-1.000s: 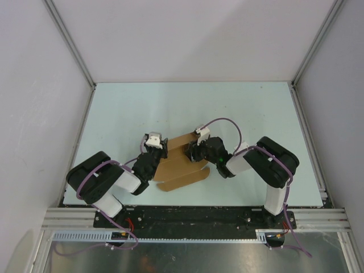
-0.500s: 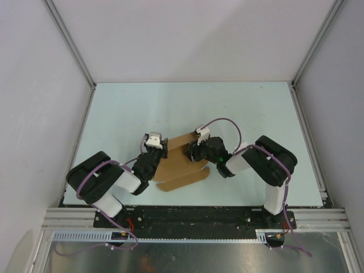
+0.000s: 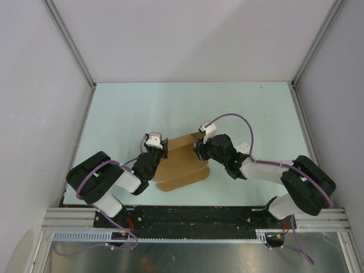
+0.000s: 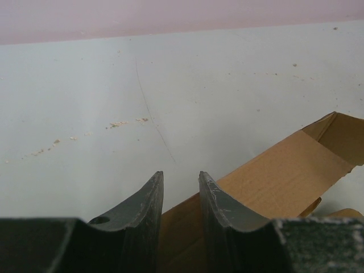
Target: Fold the paper box
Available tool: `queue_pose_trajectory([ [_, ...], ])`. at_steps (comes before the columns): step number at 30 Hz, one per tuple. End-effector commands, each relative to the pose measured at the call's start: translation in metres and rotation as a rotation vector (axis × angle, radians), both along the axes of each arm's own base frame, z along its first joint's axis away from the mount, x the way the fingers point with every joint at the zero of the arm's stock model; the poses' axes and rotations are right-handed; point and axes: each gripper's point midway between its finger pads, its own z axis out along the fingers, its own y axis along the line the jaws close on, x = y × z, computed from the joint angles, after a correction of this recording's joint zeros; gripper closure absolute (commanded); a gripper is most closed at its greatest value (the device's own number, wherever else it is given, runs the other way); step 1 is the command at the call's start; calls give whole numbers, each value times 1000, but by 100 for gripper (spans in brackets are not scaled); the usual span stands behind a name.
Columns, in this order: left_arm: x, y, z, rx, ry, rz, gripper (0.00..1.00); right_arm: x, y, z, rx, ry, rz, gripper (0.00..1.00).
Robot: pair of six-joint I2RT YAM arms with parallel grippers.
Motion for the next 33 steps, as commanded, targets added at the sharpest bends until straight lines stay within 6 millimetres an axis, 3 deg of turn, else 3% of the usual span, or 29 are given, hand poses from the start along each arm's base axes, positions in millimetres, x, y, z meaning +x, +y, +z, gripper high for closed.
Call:
queue_pose_trajectory([
  [1, -1, 0, 1, -13, 2, -5, 63, -1, -30, 10, -21, -33, -84, 65],
  [4, -1, 0, 0, -11, 4, -5, 63, 11, -38, 29, 51, -63, -124, 91],
  [6, -2, 0, 0, -12, 5, -7, 63, 16, -39, 33, 83, -63, -131, 100],
  [11, -1, 0, -1, -11, 6, -7, 64, 32, -33, 43, 156, -90, -116, 100],
  [19, -2, 0, -1, -10, 7, -8, 63, 52, -25, 37, 157, -96, -120, 100],
  [33, -2, -1, -1, -12, 8, -11, 63, 59, 1, 17, 154, -39, -33, 100],
])
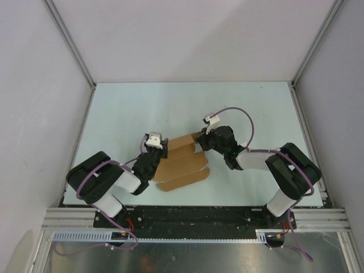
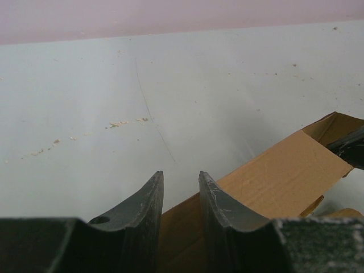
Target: Fold the paper box
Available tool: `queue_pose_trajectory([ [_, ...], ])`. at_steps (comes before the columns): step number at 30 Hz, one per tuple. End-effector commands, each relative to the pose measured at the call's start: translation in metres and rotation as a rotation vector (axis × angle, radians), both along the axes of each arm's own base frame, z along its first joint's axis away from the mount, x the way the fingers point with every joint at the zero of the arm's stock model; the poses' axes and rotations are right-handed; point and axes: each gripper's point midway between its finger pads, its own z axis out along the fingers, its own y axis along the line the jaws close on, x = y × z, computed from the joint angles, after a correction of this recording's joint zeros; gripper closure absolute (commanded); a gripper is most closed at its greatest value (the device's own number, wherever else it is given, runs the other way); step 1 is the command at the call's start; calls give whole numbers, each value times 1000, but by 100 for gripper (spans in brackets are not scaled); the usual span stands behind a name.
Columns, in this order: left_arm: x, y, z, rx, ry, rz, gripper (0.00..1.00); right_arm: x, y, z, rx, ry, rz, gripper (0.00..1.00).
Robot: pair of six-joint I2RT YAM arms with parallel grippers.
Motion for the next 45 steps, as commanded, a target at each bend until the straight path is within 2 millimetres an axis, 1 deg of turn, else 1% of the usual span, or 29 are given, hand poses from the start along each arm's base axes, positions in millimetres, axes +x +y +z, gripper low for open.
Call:
queue_pose_trajectory([
  [1, -2, -1, -2, -11, 9, -11, 63, 8, 15, 20, 56, -45, 38, 100],
  [8, -2, -1, -3, -9, 11, -11, 63, -1, 25, 19, 89, -19, 97, 100],
  [13, -2, -2, -2, -10, 10, -12, 63, -6, 34, 21, 147, 6, 150, 100],
  [17, -2, 0, -3, -9, 11, -9, 63, -7, 35, 21, 176, 18, 169, 100],
  [19, -2, 0, -3, -8, 12, -11, 64, -4, 32, 23, 172, 15, 152, 100],
  [20, -2, 0, -3, -9, 11, -11, 63, -3, 28, 21, 151, 18, 140, 100],
  [22, -2, -1, -3, -9, 11, -12, 63, 1, 20, 23, 120, 5, 99, 100],
  [24, -2, -1, -3, -8, 12, -12, 63, -1, 12, 29, 79, -11, 73, 100],
  [25, -2, 0, -3, -8, 12, -11, 63, 3, 5, 32, 54, -26, 33, 100],
  [26, -2, -1, -3, -8, 12, -12, 64, 0, 1, 42, 35, -49, 25, 100],
  [27, -2, -1, -3, -8, 12, -12, 63, 0, -2, 46, 21, -62, 12, 96],
  [28, -2, -1, -3, -8, 12, -14, 63, 0, -7, 52, 4, -81, -16, 84],
  [29, -2, -1, -3, -8, 12, -14, 63, -3, -10, 61, -2, -92, -21, 78],
  [30, -2, -1, -4, -7, 14, -12, 63, -1, -17, 66, -25, -114, -57, 73],
  [31, -2, -1, -3, -8, 12, -12, 63, 1, -23, 68, -46, -128, -98, 64],
  [32, -2, -1, -3, -8, 12, -14, 63, 0, -29, 67, -69, -123, -115, 61],
  [33, -2, -1, -3, -9, 11, -12, 64, -1, -33, 73, -78, -140, -130, 57],
  [34, -2, -2, -3, -9, 11, -15, 63, 0, -39, 72, -99, -143, -156, 52],
  [35, -2, -1, -3, -9, 11, -14, 63, -1, -43, 69, -116, -131, -163, 50],
  [37, -2, -1, -2, -8, 10, -15, 63, 0, -48, 68, -135, -130, -176, 46],
  [38, -2, -1, -2, -7, 11, -15, 63, 1, -52, 66, -145, -124, -180, 46],
  [40, -2, -1, -2, -7, 11, -15, 63, 2, -52, 63, -151, -121, -159, 44],
  [41, -2, -2, -2, -6, 10, -17, 63, 5, -56, 63, -158, -119, -163, 43],
  [45, -2, -2, -2, -7, 9, -17, 63, 13, -54, 57, -183, -107, -137, 42],
])
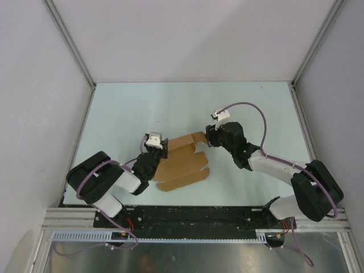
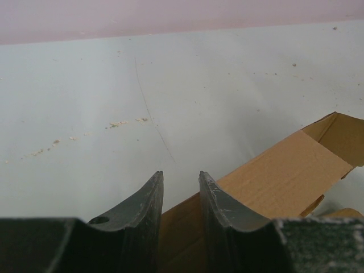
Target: Fold the paper box
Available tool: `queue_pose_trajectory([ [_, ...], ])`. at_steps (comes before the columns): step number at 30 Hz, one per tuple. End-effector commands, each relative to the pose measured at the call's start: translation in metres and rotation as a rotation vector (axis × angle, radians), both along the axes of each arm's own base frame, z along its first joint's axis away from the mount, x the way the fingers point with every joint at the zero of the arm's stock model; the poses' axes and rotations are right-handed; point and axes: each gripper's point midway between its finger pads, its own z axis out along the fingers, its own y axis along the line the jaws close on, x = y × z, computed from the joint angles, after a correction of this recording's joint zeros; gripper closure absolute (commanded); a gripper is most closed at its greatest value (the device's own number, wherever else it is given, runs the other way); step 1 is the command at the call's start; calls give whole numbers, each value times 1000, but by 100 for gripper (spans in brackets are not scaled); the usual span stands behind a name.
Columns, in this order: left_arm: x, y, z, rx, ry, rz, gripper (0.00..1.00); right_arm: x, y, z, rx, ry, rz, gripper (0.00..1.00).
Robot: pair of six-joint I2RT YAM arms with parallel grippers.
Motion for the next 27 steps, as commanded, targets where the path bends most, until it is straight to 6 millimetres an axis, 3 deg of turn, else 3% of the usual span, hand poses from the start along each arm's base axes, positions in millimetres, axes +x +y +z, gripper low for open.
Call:
queue_pose_trajectory([
  [1, -2, -2, -2, -7, 9, -17, 63, 18, 2, 8, -34, -20, 7, 42],
  [17, -2, -2, -2, -6, 10, -15, 63, 32, 9, -30, -63, 91, 65, 57],
  [27, -2, -2, -4, -3, 14, -15, 63, 20, 18, -29, -47, 116, 110, 78],
])
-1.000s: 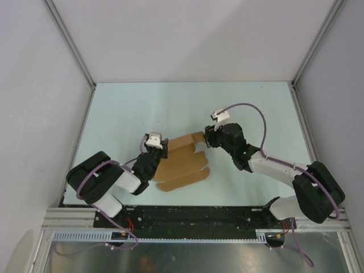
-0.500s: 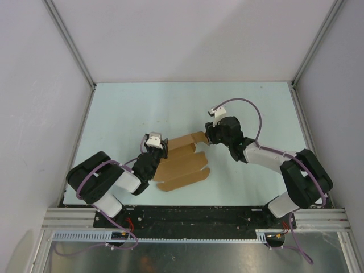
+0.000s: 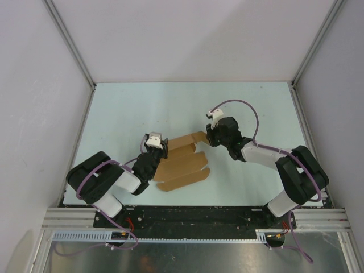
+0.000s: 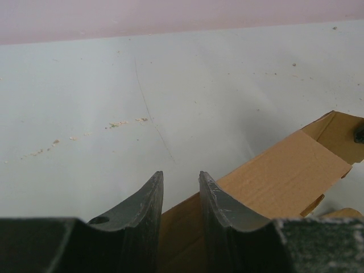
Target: Fold the paper box
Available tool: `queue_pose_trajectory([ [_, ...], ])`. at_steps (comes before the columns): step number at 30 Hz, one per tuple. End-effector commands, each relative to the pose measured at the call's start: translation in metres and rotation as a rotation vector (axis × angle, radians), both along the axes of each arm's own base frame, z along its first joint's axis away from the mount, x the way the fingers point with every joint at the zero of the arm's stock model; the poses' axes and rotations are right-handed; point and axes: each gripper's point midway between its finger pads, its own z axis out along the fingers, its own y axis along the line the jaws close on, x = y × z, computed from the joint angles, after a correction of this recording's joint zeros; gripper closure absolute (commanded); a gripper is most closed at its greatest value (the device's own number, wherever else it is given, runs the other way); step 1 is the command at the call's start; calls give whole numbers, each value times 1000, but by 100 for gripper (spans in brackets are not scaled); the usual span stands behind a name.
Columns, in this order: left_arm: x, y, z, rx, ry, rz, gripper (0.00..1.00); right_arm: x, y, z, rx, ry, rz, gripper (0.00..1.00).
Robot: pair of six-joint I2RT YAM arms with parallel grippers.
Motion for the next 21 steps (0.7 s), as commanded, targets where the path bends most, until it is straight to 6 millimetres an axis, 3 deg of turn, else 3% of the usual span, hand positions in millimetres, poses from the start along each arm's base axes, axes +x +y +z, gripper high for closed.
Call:
queue_pose_trajectory([
  [1, -1, -2, -3, -3, 14, -13, 63, 2, 15, 22, 38, -31, 37, 80],
  [6, -2, -1, -4, -5, 16, -13, 63, -8, 27, 27, 61, -25, 54, 92],
  [21, -2, -2, -4, -6, 17, -16, 63, -18, 50, 37, 160, -2, 65, 97],
])
